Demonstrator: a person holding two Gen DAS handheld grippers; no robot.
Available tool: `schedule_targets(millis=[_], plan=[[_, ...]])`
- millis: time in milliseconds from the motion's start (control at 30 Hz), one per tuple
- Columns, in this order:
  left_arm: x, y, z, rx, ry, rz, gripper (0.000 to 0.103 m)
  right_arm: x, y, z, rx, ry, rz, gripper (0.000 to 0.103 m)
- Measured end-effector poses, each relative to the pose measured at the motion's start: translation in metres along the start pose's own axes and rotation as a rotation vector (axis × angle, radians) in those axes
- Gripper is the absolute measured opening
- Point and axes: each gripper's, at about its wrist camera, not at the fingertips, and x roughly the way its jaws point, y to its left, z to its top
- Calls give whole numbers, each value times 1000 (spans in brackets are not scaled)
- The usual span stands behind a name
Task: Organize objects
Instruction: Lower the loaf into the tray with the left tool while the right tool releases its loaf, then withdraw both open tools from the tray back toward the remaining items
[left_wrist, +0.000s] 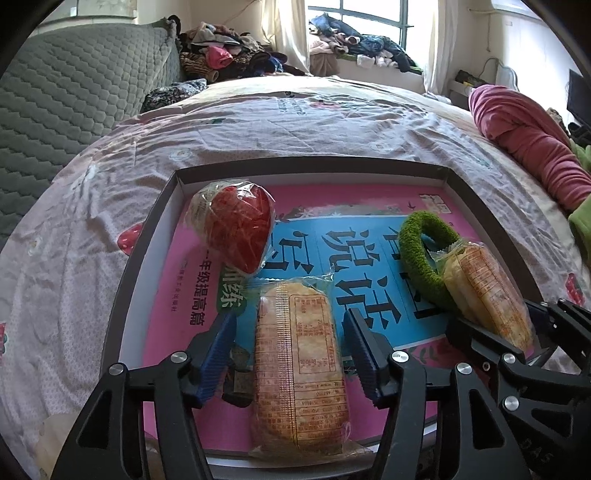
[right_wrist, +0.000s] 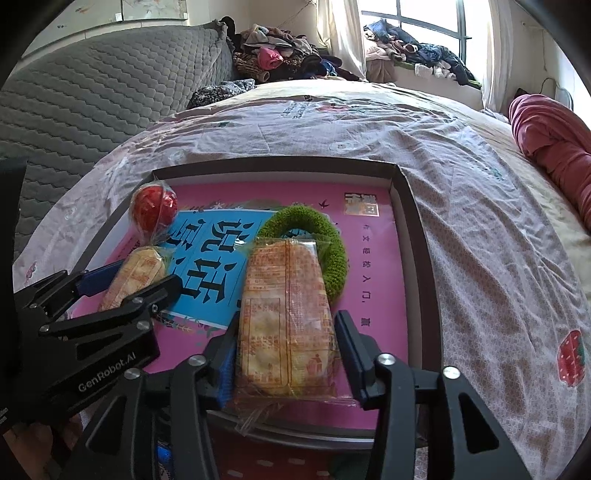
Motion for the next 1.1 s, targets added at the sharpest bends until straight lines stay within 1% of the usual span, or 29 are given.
schedule_targets(millis=[33, 200, 300, 400, 467, 533, 600, 767, 833, 967, 1100], plan=[[-1, 0, 0, 0, -3, 0, 64, -1, 0, 0, 1, -2, -2, 56], [-5, 2, 2, -11, -13, 3, 65, -4, -3, 1, 8, -9, -8, 61], [-8, 4, 2, -18, -19, 1, 76, -6, -2, 2, 9, -12, -8, 64], [-13, 5, 3, -22, -31, -3, 77, -8, -1, 3, 4, -16, -15, 66], [-15, 5, 4, -20, -32, 2, 77, -10, -1, 3, 2, -19, -25, 69], [-18, 5, 4, -20, -31, 14, 77, -13, 0, 4, 2, -25, -44, 75], [-21, 7, 5, -27, -34, 12, 78, -16, -1, 5, 4, -34, -54, 79], [-31, 11, 7, -39, -50, 23, 79, -26, -2, 8, 5, -48, -71, 82], [-34, 13, 8, -48, -48, 22, 82, -32, -2, 9, 8, -55, -79, 84], [-44, 15, 7, -50, -52, 23, 84, -46, 1, 11, 9, -77, -76, 86], [-54, 18, 4, -56, -42, 20, 85, -60, 6, 11, 6, -88, -69, 91]])
